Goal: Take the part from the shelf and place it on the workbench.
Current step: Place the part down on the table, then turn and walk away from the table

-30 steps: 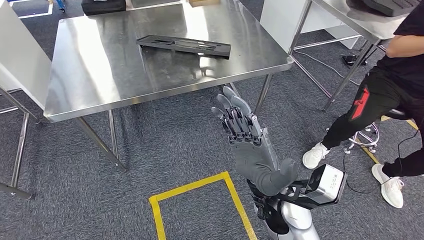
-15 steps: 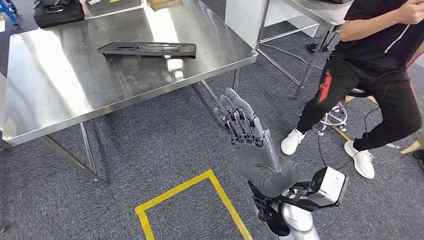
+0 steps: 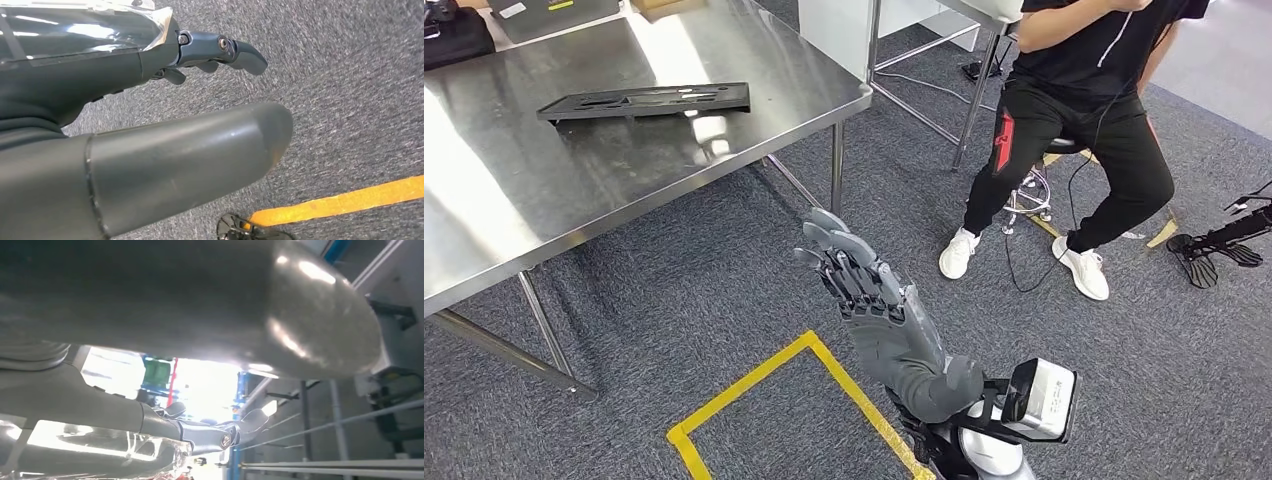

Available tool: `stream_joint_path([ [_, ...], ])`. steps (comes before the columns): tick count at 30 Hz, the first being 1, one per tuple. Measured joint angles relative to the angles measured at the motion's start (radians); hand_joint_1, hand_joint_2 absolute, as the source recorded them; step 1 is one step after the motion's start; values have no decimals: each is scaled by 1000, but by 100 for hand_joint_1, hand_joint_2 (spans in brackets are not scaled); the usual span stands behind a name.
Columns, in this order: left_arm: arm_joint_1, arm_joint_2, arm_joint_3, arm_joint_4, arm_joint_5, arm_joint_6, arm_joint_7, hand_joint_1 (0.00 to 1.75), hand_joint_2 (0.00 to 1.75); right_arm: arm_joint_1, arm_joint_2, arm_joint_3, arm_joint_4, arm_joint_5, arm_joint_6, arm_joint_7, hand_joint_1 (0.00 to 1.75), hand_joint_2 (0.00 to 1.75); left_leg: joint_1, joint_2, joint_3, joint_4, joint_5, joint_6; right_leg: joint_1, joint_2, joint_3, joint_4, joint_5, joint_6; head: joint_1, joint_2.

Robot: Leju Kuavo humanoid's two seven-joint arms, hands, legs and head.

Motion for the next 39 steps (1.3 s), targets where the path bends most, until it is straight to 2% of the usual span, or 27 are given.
stream_joint_path([
  [1,0,-2,5,0,3,7,2,0,0,-7,1,10,5,-6,2,-2,0,0,-3,8,1,0,-1,-5,4,-3,6,-14,2,-7,0,0],
  [2,1,-5,9,0,6,14,4,0,0,-14,1,19,10,-13,4,-4,0,0,-3,17,3,-1,-1,-11,7,9,4,-13,5,-13,-1,0],
  [3,1,-7,13,0,8,20,6,0,0,-22,0,28,16,-20,6,-7,0,0,-1,19,4,-1,-3,-17,1,20,3,-15,9,-20,-1,0],
  [5,3,-11,21,1,10,29,11,0,0,-43,2,50,28,-36,8,-9,0,0,3,-13,-7,29,-29,-26,-9,41,4,-20,16,-35,-3,0],
  [7,8,-12,27,4,11,35,14,0,0,-66,6,76,40,-47,8,-10,0,0,6,-68,-55,137,-92,-29,-13,61,4,-23,19,-49,-6,0],
  [9,16,-13,32,7,12,38,19,0,0,-78,9,99,53,-55,5,-9,0,0,6,-89,-115,257,-139,-31,-10,84,4,-22,19,-54,-8,0],
  [10,19,-13,35,8,15,41,23,0,0,-81,9,109,58,-59,3,-8,0,0,7,-91,-128,278,-137,-32,-9,96,4,-21,19,-54,-8,0],
  [11,21,-13,38,9,20,45,26,0,0,-86,9,118,63,-64,0,-7,0,0,8,-92,-122,260,-114,-33,-10,109,4,-20,19,-54,-8,0],
  [12,22,-14,43,9,25,51,29,0,0,-93,9,127,68,-70,-4,-6,0,0,11,-98,-99,208,-78,-34,-11,122,4,-16,19,-53,-8,0],
  [14,23,-19,52,11,37,64,33,0,0,-111,10,142,75,-81,-10,-5,0,0,21,-137,-43,88,-22,-39,-9,147,-2,-2,14,-45,-8,0],
  [16,23,-28,61,12,46,75,35,0,0,-125,14,153,80,-87,-12,0,0,0,21,-162,-20,38,-10,-37,-6,166,-14,9,12,-32,-7,0],
  [18,22,-38,68,13,52,83,36,0,0,-134,18,162,84,-92,-13,4,0,0,15,-142,-20,36,-6,-24,-8,180,-25,8,17,-20,-6,0],
  [19,22,-43,71,13,53,85,36,0,0,-138,18,165,85,-94,-13,5,0,0,14,-132,-20,33,-3,-17,-9,170,-31,13,15,-15,-6,0],
  [21,23,-52,78,13,54,87,36,0,0,-149,19,172,87,-97,-14,6,0,0,14,-106,-20,28,1,-3,-6,120,-67,74,-15,-15,-5,0],
  [22,24,-55,80,12,55,88,35,0,0,-153,19,175,88,-98,-14,7,0,0,12,-92,-20,27,1,2,-5,92,-97,136,-43,-17,-4,0],
  [23,26,-59,81,12,56,90,34,0,0,-156,19,178,89,-100,-14,9,0,0,11,-78,-21,27,0,5,-5,78,-132,208,-72,-19,-3,0],
  [25,28,-65,85,11,62,96,32,0,0,-159,19,181,93,-102,-15,14,0,0,9,-48,-21,27,-1,7,-7,69,-175,299,-101,-16,-3,0],
  [26,28,-69,87,9,65,99,32,0,0,-160,19,182,95,-103,-15,16,0,0,9,-35,-21,27,-1,7,-7,66,-167,287,-93,-10,-3,0],
  [27,27,-73,90,7,67,103,31,0,0,-163,19,183,96,-104,-16,18,0,0,9,-23,-20,27,-2,6,-6,59,-139,235,-72,-3,-3,0],
  [29,26,-82,95,3,69,108,30,0,0,-171,21,185,97,-108,-19,22,0,0,6,-4,-16,28,-5,2,0,12,-55,87,-24,0,-3,0],
  [31,26,-89,97,0,68,114,30,0,0,-176,27,186,97,-113,-22,26,0,0,0,14,-9,27,-9,-7,10,-27,-15,10,-1,-9,-3,0],
  [32,26,-93,98,-1,68,116,30,0,0,-176,29,187,97,-115,-23,28,0,0,-1,24,-4,24,-11,-12,14,-26,-16,6,1,-14,-3,0],
  [33,26,-96,98,-2,67,117,30,0,0,-177,31,188,97,-116,-24,30,0,0,-1,35,1,20,-12,-17,15,-12,-16,3,4,-19,-3,0],
  [34,25,-98,98,-3,67,118,30,0,0,-176,32,189,96,-116,-25,30,0,0,1,34,6,19,-15,-23,8,2,-12,-1,8,-25,-4,0],
  [36,24,-100,99,-4,66,119,30,0,0,-177,36,191,96,-117,-25,31,0,0,4,-15,-5,59,-48,-32,-6,29,-2,-10,16,-40,-7,0],
  [38,26,-100,99,-4,66,119,30,0,0,-177,40,194,96,-116,-26,32,0,0,5,-75,-58,171,-110,-33,-8,55,1,-12,18,-52,-10,0],
  [39,27,-100,100,-4,66,119,30,0,0,-177,40,195,96,-116,-26,33,0,0,5,-87,-89,230,-133,-33,-6,70,0,-12,18,-55,-11,0],
])
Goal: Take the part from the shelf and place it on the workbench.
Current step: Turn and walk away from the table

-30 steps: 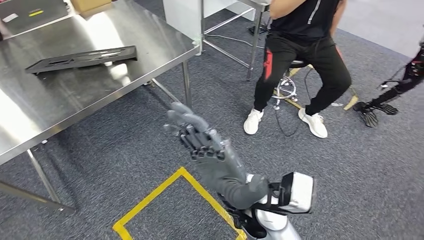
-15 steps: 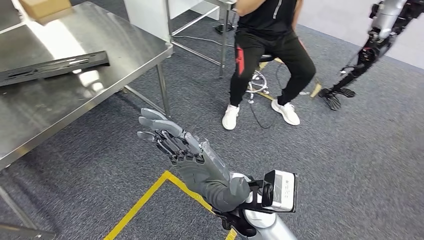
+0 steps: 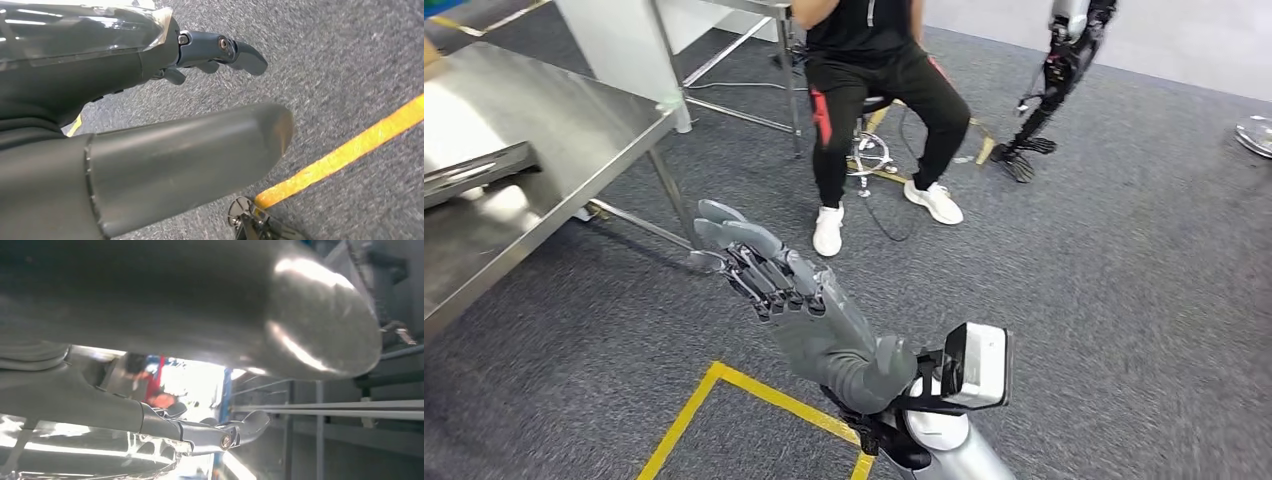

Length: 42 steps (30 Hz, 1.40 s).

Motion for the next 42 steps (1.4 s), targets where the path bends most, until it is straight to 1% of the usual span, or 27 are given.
stream_joint_path([
  [1,1,0,1,0,0,0,0,0,0,1,0,1,0,1,0,1,0,0,0,-4,-22,36,-6,0,2,15,0,1,0,-1,0,0],
  [2,2,0,2,0,0,0,0,0,0,2,0,2,1,1,0,2,0,0,1,-5,-28,38,8,0,3,31,0,2,0,-1,0,0],
  [3,2,0,4,0,0,0,0,0,0,3,0,2,1,1,0,3,0,0,2,-7,-15,1,42,0,2,47,1,5,-1,-1,0,0],
  [5,2,0,6,-1,0,0,0,0,0,4,1,3,1,1,0,3,0,0,9,-40,38,-121,106,-4,2,74,-2,14,-4,6,0,0],
  [7,2,-1,6,-3,0,0,0,0,0,3,2,4,1,1,0,4,0,0,10,-69,67,-188,126,-2,5,96,-11,23,-6,18,0,0],
  [9,1,-2,7,-4,-2,1,0,0,0,4,1,5,1,1,0,4,0,0,5,-58,68,-191,127,9,4,113,-21,22,-3,29,0,0],
  [10,0,-2,7,-5,-3,1,0,0,0,6,0,5,0,1,-2,4,0,0,4,-47,69,-193,130,15,2,109,-25,23,-3,34,0,0],
  [12,0,-2,8,-5,-10,1,0,0,0,8,-5,6,-2,-1,-6,4,0,0,5,-24,70,-198,133,29,4,66,-51,63,-20,37,4,0],
  [14,1,-1,8,-5,-14,0,1,0,0,12,-12,6,-3,-3,-11,2,0,0,3,1,69,-200,133,38,5,13,-111,178,-68,35,9,0],
  [16,2,1,8,-5,-16,-2,1,0,0,16,-22,6,-2,-4,-17,-5,0,0,1,31,69,-199,131,41,2,1,-173,298,-106,36,9,0],
  [17,1,4,8,-5,-18,-4,0,0,0,16,-29,6,-2,-4,-19,-11,0,0,0,45,69,-199,130,41,0,-1,-181,313,-106,41,9,0],
  [18,0,6,8,-5,-20,-5,-1,0,0,15,-36,5,-1,-5,-20,-15,0,0,0,58,70,-199,129,41,-1,-6,-167,286,-91,49,9,0],
  [20,-3,9,8,-4,-22,-7,-4,0,0,9,-45,3,0,-8,-21,-20,0,0,-1,79,74,-199,126,36,1,-42,-90,144,-42,58,9,0],
  [22,-5,9,8,-3,-24,-8,-7,0,0,0,-48,0,0,-14,-23,-22,0,0,-6,96,79,-200,121,26,8,-78,-32,40,-11,51,8,0],
  [23,-6,10,8,-3,-25,-10,-11,0,0,-2,-50,-3,0,-18,-26,-22,0,0,-7,105,82,-202,120,20,12,-84,-25,24,-7,44,8,0],
  [25,-8,10,7,-3,-32,-23,-22,0,0,0,-54,-13,-2,-16,-37,-17,0,0,-5,119,90,-208,117,8,12,-61,-26,18,-1,30,7,0],
  [27,-11,12,5,-3,-43,-43,-35,0,0,12,-56,-27,-11,1,-51,-8,0,0,0,85,86,-185,96,-1,4,-37,-18,8,5,15,5,0],
  [29,-11,17,3,-3,-52,-60,-41,0,0,33,-54,-43,-24,27,-66,1,0,0,1,23,42,-88,40,-4,1,-13,-11,3,8,2,1,0],
  [30,-10,19,3,-4,-54,-67,-42,0,0,47,-55,-53,-29,39,-73,5,0,0,1,5,9,-22,11,-4,2,0,-11,4,8,-2,0,0],
  [31,-9,22,3,-4,-56,-70,-42,0,0,65,-56,-62,-32,50,-81,8,0,0,1,-1,-21,31,-6,-4,4,14,-11,4,8,-3,-1,0],
  [32,-8,24,3,-4,-56,-72,-42,0,0,83,-58,-75,-33,63,-93,11,0,0,1,-4,-39,54,-3,-4,6,29,-10,5,7,-4,-1,0],
  [33,-8,25,3,-5,-57,-73,-42,0,0,100,-62,-91,-32,77,-111,13,0,0,1,-6,-38,40,20,-2,6,44,-9,5,7,-4,-1,0],
  [34,-7,26,3,-5,-57,-73,-42,0,0,115,-65,-111,-28,95,-135,17,0,0,2,-10,-19,-9,58,0,6,60,-7,5,7,-4,-1,0],
  [36,-8,27,3,-7,-57,-74,-42,0,0,138,-70,-159,-5,138,-197,28,0,0,5,-49,37,-140,121,3,8,86,-6,8,6,1,-1,0],
  [38,-8,28,3,-8,-60,-76,-42,0,0,153,-73,-214,43,190,-254,39,0,0,5,-79,66,-205,135,9,9,107,-13,9,7,12,0,0],
  [40,-8,28,3,-8,-65,-76,-42,0,0,167,-74,-278,114,244,-290,47,0,0,-1,-64,72,-214,136,21,5,124,-21,7,10,28,0,0],
  [42,-9,28,4,-8,-70,-76,-42,0,0,178,-73,-346,189,282,-322,76,0,0,-3,-43,81,-222,142,37,5,91,-39,30,1,36,1,0],
])
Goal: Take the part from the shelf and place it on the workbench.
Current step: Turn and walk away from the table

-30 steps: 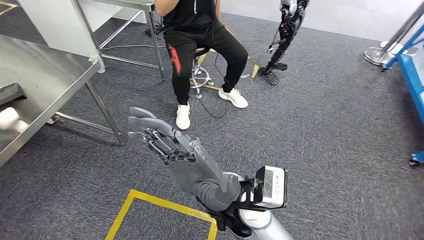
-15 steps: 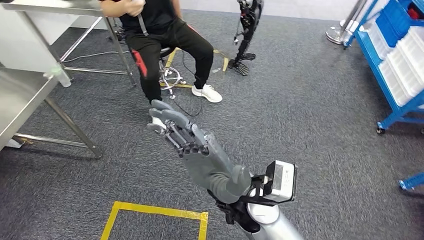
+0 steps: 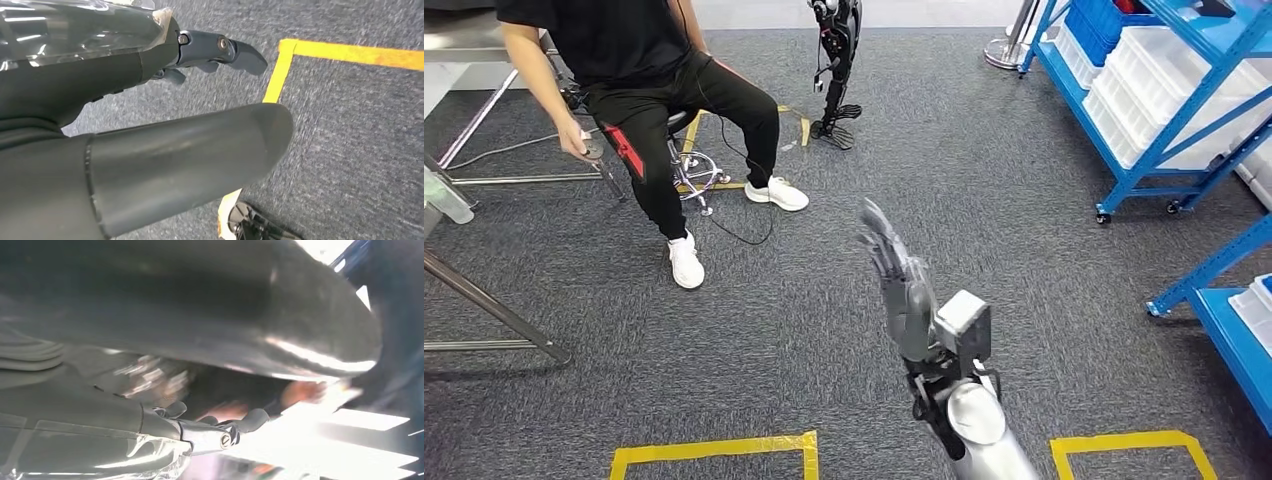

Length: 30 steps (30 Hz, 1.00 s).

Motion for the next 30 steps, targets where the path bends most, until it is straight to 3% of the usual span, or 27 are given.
stream_joint_path([
  [2,3,0,0,0,-7,0,-1,0,0,-7,0,-71,98,27,-48,36,0,0,-2,25,4,-6,3,11,0,-61,-54,98,-40,-2,3,0],
  [4,6,2,1,0,-16,-1,-4,0,0,-28,-4,-146,249,57,-95,51,0,0,-6,53,2,-6,1,15,-4,-87,-125,228,-84,0,3,0],
  [5,6,4,1,0,-21,-7,-7,0,0,-37,-9,-183,331,73,-113,58,0,0,-7,66,2,-6,0,16,-7,-90,-143,261,-91,5,3,0],
  [6,6,6,1,0,-27,-21,-11,0,0,-45,-16,-219,417,90,-125,72,0,0,-7,77,3,-6,-1,15,-9,-94,-139,251,-82,12,3,0],
  [8,6,13,1,0,-36,-67,-29,0,0,-53,-33,-279,566,119,-136,113,0,0,-7,97,6,-6,-5,12,-11,-119,-69,123,-35,27,4,0],
  [10,6,21,0,2,-44,-136,-55,0,0,-55,-49,-323,695,137,-129,146,0,0,-12,116,13,-5,-14,1,-2,-165,0,2,4,26,3,0],
  [11,5,25,0,4,-47,-176,-66,0,0,-52,-56,-340,749,144,-123,160,0,0,-14,127,18,-5,-18,-5,3,-177,15,-23,11,21,3,0],
  [13,0,31,-2,9,-54,-252,-79,0,0,-38,-68,-363,838,166,-114,196,0,0,-13,148,27,-9,-26,-17,8,-162,19,-29,15,10,3,0],
  [14,-4,33,-4,12,-57,-284,-81,0,0,-28,-73,-369,874,178,-111,216,0,0,-10,145,29,-5,-33,-22,4,-149,21,-32,16,4,2,0],
  [16,-9,36,-9,17,-60,-324,-81,0,0,-13,-76,-373,929,206,-107,260,0,0,-5,102,5,55,-75,-28,-8,-125,27,-38,17,-16,1,0],
  [18,-9,40,-12,22,-63,-347,-84,0,0,-3,-73,-374,972,230,-99,298,0,0,-2,52,-59,188,-141,-30,-10,-98,29,-39,16,-31,0,0],
  [19,-8,43,-13,24,-65,-358,-87,0,0,5,-70,-373,990,240,-96,311,0,0,-2,42,-92,248,-161,-32,-9,-83,29,-39,16,-33,-1,0],
  [20,-8,48,-14,25,-67,-368,-90,0,0,15,-69,-373,1005,247,-94,320,0,0,-1,39,-114,278,-162,-33,-8,-67,30,-38,15,-33,-1,0],
  [21,-8,55,-16,26,-68,-378,-93,0,0,25,-68,-373,1018,251,-93,326,0,0,0,37,-116,269,-141,-35,-8,-51,32,-38,15,-32,-1,0],
  [22,-8,60,-16,26,-68,-385,-95,0,0,32,-66,-373,1029,253,-93,328,0,0,3,32,-98,219,-102,-35,-9,-34,34,-37,14,-31,-1,0],
  [24,-9,71,-17,27,-68,-391,-96,0,0,39,-64,-373,1044,256,-93,330,0,0,13,-11,-40,82,-34,-37,-8,-2,33,-29,9,-22,0,0],
  [26,-10,84,-19,28,-65,-404,-97,0,0,41,-65,-373,1054,256,-92,334,0,0,13,-42,-10,15,-17,-35,-7,23,24,-22,5,-8,1,0],
  [28,-11,110,-20,28,-58,-448,-95,0,0,47,-66,-373,1064,259,-88,343,0,0,7,-26,-3,10,-19,-24,-9,42,15,-24,6,5,2,0],
  [29,-12,127,-20,28,-54,-475,-93,0,0,53,-67,-372,1070,262,-87,350,0,0,7,-16,1,7,-17,-16,-11,38,13,-22,6,9,2,0],
  [30,-12,144,-21,28,-52,-498,-91,0,0,59,-67,-372,1076,267,-86,357,0,0,8,-5,6,3,-14,-9,-9,17,6,-8,0,11,3,0],
])
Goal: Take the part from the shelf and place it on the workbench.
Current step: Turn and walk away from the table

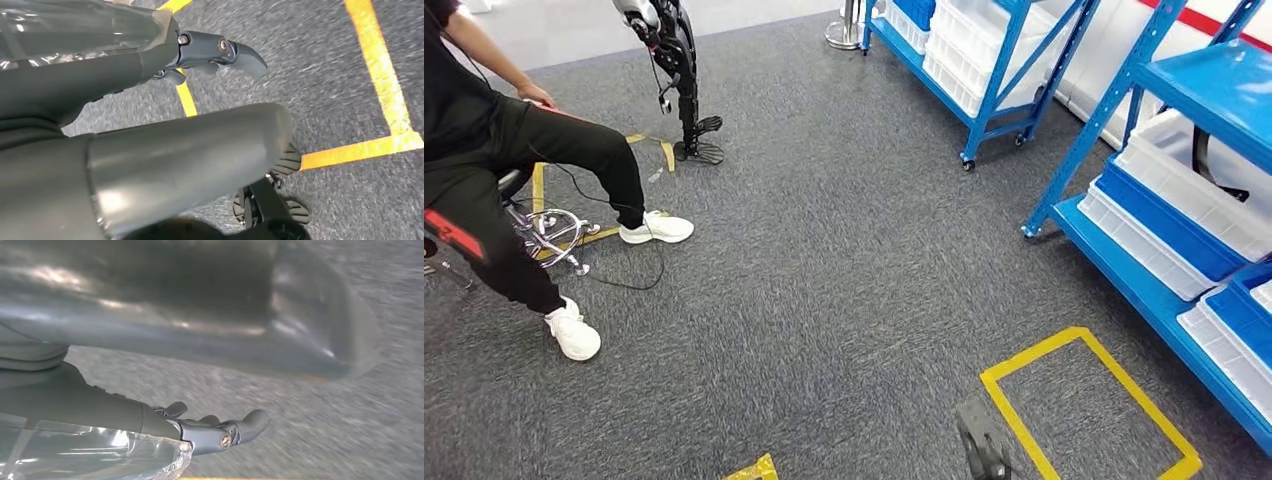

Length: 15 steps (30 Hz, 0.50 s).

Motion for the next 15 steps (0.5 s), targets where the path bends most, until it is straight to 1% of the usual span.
stream_joint_path([
  [1,0,17,0,0,2,-15,2,0,0,4,0,1,4,5,0,7,0,0,1,12,4,-4,3,6,2,-30,-14,30,-14,-1,2,0],
  [2,1,30,0,-1,4,-20,6,0,0,6,1,2,7,9,0,14,0,0,-1,25,6,-6,4,11,3,-66,-39,80,-38,-5,4,0],
  [3,3,43,1,-1,5,-21,8,0,0,7,1,2,10,13,0,20,0,0,-4,38,6,-6,3,14,3,-92,-73,144,-67,-9,5,0],
  [4,3,53,1,-2,4,-18,11,0,0,9,2,3,12,15,1,27,0,0,-7,53,6,-6,2,16,1,-103,-109,212,-93,-11,6,0],
  [5,3,59,2,-2,3,-13,13,0,0,11,2,3,16,16,2,34,0,0,-10,68,7,-6,0,17,-1,-108,-135,262,-109,-10,6,0],
  [6,2,64,2,-3,0,-7,14,0,0,15,2,3,19,15,3,40,0,0,-12,81,8,-6,-3,16,-2,-111,-142,275,-109,-5,6,0],
  [7,1,66,2,-3,-3,0,15,0,0,19,2,4,21,13,6,46,0,0,-13,94,10,-6,-5,15,-3,-114,-128,248,-94,3,6,0],
  [8,0,67,2,-3,-7,7,16,0,0,22,1,4,23,11,8,50,0,0,-13,105,14,-6,-8,12,-3,-125,-93,184,-69,11,6,0],
  [9,-1,67,1,-3,-12,13,17,0,0,24,1,4,25,7,10,54,0,0,-13,116,18,-6,-12,8,-2,-147,-54,109,-42,15,6,0],
  [10,-1,67,1,-3,-15,17,17,0,0,24,1,4,25,6,12,56,0,0,-16,126,22,-6,-17,2,2,-170,-20,49,-20,15,6,0],
  [11,-2,67,1,-3,-16,20,18,0,0,23,1,4,26,4,13,58,0,0,-18,136,27,-6,-22,-4,5,-186,1,13,-6,11,5,0],
  [12,-4,67,1,-3,-17,21,18,0,0,23,1,4,27,4,13,58,0,0,-19,146,33,-8,-26,-10,10,-193,8,1,0,4,4,0],
  [13,-7,67,0,-3,-17,22,19,0,0,24,0,4,29,3,13,59,0,0,-20,156,39,-10,-29,-16,15,-184,10,0,3,-2,3,0],
  [14,-11,67,0,-3,-18,22,20,0,0,25,-1,4,30,3,13,59,0,0,-17,163,44,-12,-32,-21,12,-171,10,-1,4,-10,2,0],
  [15,-15,66,0,-3,-18,22,20,0,0,27,-2,3,32,3,13,60,0,0,-14,153,44,-6,-39,-26,8,-159,11,-4,5,-16,1,0],
])
